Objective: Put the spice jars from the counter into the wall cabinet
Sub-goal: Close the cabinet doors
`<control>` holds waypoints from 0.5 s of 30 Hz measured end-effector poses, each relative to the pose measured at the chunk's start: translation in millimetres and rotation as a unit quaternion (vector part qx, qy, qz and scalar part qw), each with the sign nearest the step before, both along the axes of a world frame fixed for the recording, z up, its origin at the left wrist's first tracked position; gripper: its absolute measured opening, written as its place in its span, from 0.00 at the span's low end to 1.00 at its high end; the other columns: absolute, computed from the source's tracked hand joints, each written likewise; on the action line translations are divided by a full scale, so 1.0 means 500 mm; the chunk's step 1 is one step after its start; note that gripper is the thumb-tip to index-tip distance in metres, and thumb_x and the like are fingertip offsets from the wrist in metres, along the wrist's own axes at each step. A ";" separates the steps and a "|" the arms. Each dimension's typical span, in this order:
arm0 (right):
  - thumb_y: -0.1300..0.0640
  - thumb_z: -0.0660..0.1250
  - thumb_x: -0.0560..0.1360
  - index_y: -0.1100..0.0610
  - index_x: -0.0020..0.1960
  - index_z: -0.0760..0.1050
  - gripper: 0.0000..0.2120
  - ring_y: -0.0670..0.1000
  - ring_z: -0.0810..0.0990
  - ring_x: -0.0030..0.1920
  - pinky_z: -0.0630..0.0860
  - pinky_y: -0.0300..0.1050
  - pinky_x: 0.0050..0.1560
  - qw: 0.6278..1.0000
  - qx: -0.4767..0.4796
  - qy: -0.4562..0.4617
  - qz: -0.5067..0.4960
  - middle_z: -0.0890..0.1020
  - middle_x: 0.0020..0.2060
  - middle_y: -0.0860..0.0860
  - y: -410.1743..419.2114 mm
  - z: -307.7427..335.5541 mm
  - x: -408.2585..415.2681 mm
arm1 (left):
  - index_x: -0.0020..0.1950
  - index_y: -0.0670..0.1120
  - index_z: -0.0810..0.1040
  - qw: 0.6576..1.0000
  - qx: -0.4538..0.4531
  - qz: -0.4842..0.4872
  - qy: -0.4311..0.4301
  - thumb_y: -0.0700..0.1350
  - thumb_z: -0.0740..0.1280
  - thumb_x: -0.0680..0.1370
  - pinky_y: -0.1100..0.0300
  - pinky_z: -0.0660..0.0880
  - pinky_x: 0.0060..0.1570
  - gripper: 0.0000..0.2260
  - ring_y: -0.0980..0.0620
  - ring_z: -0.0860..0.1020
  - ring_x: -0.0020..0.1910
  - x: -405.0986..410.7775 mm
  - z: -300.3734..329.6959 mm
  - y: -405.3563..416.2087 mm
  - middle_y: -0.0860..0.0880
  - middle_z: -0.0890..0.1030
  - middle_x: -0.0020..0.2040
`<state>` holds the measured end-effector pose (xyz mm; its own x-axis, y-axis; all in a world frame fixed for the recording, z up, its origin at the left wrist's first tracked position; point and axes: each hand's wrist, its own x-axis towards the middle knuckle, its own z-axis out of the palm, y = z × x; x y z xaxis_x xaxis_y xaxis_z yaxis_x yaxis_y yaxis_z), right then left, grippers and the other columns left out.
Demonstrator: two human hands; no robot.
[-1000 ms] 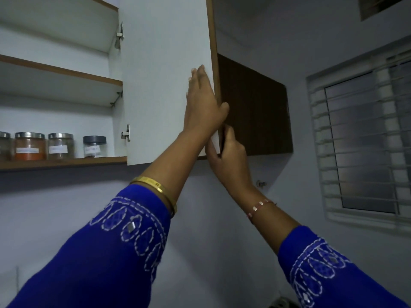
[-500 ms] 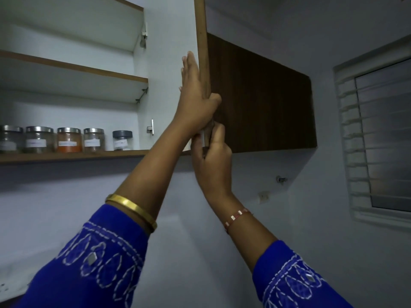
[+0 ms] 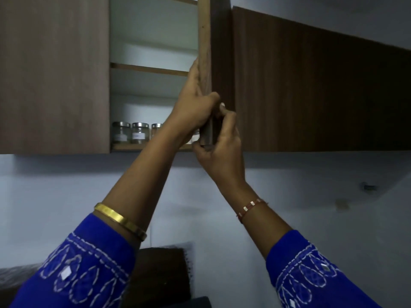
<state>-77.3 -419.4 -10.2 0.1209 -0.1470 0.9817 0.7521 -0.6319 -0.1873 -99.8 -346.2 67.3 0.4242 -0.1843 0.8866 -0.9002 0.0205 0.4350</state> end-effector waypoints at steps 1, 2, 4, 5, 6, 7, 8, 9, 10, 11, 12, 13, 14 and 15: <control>0.59 0.72 0.69 0.64 0.71 0.59 0.35 0.60 0.74 0.64 0.79 0.48 0.55 1.000 -0.013 -0.003 -0.003 0.72 0.65 0.62 0.026 0.002 0.013 | 0.75 0.46 0.55 1.000 -0.006 0.005 0.006 0.27 0.58 0.74 0.69 0.77 0.35 0.32 0.58 0.78 0.39 0.010 0.000 0.027 0.49 0.75 0.50; 0.59 0.72 0.69 0.64 0.71 0.58 0.36 0.61 0.71 0.67 0.78 0.53 0.58 1.000 -0.026 -0.013 -0.010 0.70 0.67 0.63 0.052 0.002 0.028 | 0.74 0.45 0.57 1.000 -0.012 0.009 0.011 0.27 0.58 0.74 0.70 0.77 0.36 0.31 0.58 0.78 0.40 0.021 0.000 0.054 0.50 0.76 0.49; 0.59 0.72 0.69 0.63 0.70 0.58 0.35 0.65 0.67 0.70 0.75 0.58 0.61 0.998 -0.045 -0.041 -0.032 0.68 0.68 0.66 0.103 0.001 0.063 | 0.73 0.43 0.60 0.999 -0.020 0.024 0.021 0.26 0.58 0.74 0.70 0.77 0.39 0.29 0.58 0.79 0.42 0.048 -0.002 0.107 0.50 0.78 0.48; 0.60 0.72 0.69 0.64 0.70 0.60 0.34 0.66 0.66 0.70 0.74 0.58 0.63 0.996 -0.051 -0.053 -0.048 0.68 0.68 0.67 0.127 0.000 0.082 | 0.72 0.42 0.61 0.999 -0.024 0.036 0.024 0.27 0.59 0.74 0.70 0.77 0.41 0.28 0.58 0.79 0.44 0.061 -0.003 0.132 0.50 0.78 0.49; 0.61 0.73 0.69 0.66 0.69 0.61 0.34 0.67 0.66 0.69 0.73 0.58 0.64 0.994 -0.055 -0.062 -0.064 0.69 0.67 0.68 0.149 -0.001 0.101 | 0.71 0.42 0.62 0.998 -0.029 0.047 0.026 0.28 0.59 0.74 0.70 0.77 0.42 0.26 0.58 0.79 0.46 0.075 -0.005 0.155 0.51 0.78 0.49; 0.61 0.73 0.68 0.67 0.69 0.63 0.33 0.67 0.67 0.69 0.72 0.58 0.64 0.993 -0.058 -0.067 -0.078 0.70 0.67 0.68 0.170 -0.002 0.119 | 0.70 0.41 0.64 0.998 -0.033 0.056 0.028 0.28 0.60 0.75 0.70 0.78 0.43 0.25 0.59 0.79 0.47 0.088 -0.008 0.178 0.51 0.78 0.49; 0.61 0.73 0.68 0.67 0.68 0.64 0.33 0.67 0.67 0.69 0.70 0.58 0.65 0.992 -0.061 -0.069 -0.089 0.70 0.67 0.68 0.191 -0.004 0.136 | 0.69 0.42 0.64 0.997 -0.037 0.060 0.031 0.29 0.60 0.75 0.70 0.78 0.45 0.23 0.60 0.78 0.48 0.102 -0.010 0.199 0.52 0.78 0.50; 0.62 0.74 0.67 0.67 0.68 0.65 0.33 0.67 0.68 0.69 0.70 0.57 0.65 0.990 -0.065 -0.071 -0.103 0.70 0.67 0.68 0.210 -0.005 0.154 | 0.69 0.43 0.64 0.997 -0.040 0.062 0.038 0.30 0.60 0.76 0.69 0.78 0.47 0.23 0.60 0.78 0.48 0.118 -0.013 0.220 0.52 0.77 0.50; 0.61 0.74 0.67 0.67 0.68 0.66 0.33 0.67 0.68 0.68 0.69 0.57 0.65 0.988 -0.068 -0.073 -0.119 0.71 0.66 0.67 0.229 -0.006 0.171 | 0.70 0.43 0.63 0.996 -0.043 0.060 0.045 0.30 0.60 0.76 0.68 0.78 0.50 0.23 0.60 0.77 0.49 0.132 -0.016 0.239 0.51 0.77 0.52; 0.61 0.74 0.67 0.67 0.68 0.67 0.32 0.66 0.69 0.68 0.69 0.56 0.65 0.985 -0.071 -0.076 -0.136 0.71 0.66 0.67 0.248 -0.007 0.189 | 0.71 0.44 0.63 0.996 -0.048 0.057 0.053 0.31 0.60 0.77 0.67 0.77 0.51 0.23 0.59 0.77 0.50 0.148 -0.018 0.259 0.51 0.76 0.54; 0.61 0.74 0.67 0.66 0.67 0.68 0.32 0.66 0.70 0.67 0.70 0.55 0.65 0.983 -0.073 -0.078 -0.152 0.72 0.65 0.67 0.266 -0.007 0.207 | 0.71 0.44 0.63 0.995 -0.052 0.054 0.060 0.31 0.60 0.77 0.66 0.77 0.52 0.23 0.59 0.77 0.51 0.165 -0.020 0.278 0.50 0.76 0.55; 0.62 0.75 0.67 0.66 0.67 0.68 0.31 0.66 0.71 0.67 0.70 0.55 0.64 0.980 -0.073 -0.080 -0.165 0.73 0.65 0.67 0.284 -0.007 0.226 | 0.71 0.44 0.63 0.995 -0.055 0.050 0.068 0.31 0.60 0.77 0.66 0.77 0.52 0.23 0.58 0.77 0.51 0.182 -0.021 0.297 0.48 0.76 0.57; 0.62 0.75 0.67 0.66 0.66 0.69 0.31 0.65 0.71 0.66 0.71 0.55 0.64 0.979 -0.070 -0.079 -0.176 0.73 0.65 0.66 0.301 -0.007 0.245 | 0.70 0.44 0.65 0.994 -0.058 0.043 0.078 0.31 0.60 0.77 0.66 0.77 0.52 0.22 0.56 0.78 0.53 0.200 -0.022 0.315 0.47 0.77 0.58; 0.62 0.75 0.67 0.66 0.66 0.69 0.30 0.65 0.72 0.66 0.72 0.54 0.63 0.977 -0.066 -0.077 -0.188 0.74 0.64 0.66 0.316 -0.008 0.264 | 0.70 0.43 0.66 0.994 -0.063 0.030 0.090 0.31 0.60 0.77 0.66 0.77 0.53 0.22 0.54 0.78 0.54 0.217 -0.024 0.333 0.45 0.77 0.60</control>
<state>54.7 -261.4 -14.0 -0.0675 -0.0233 0.9974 0.4755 -0.8796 0.0117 8.7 -179.8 55.5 0.5844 -0.0462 0.8102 -0.8097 0.0333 0.5859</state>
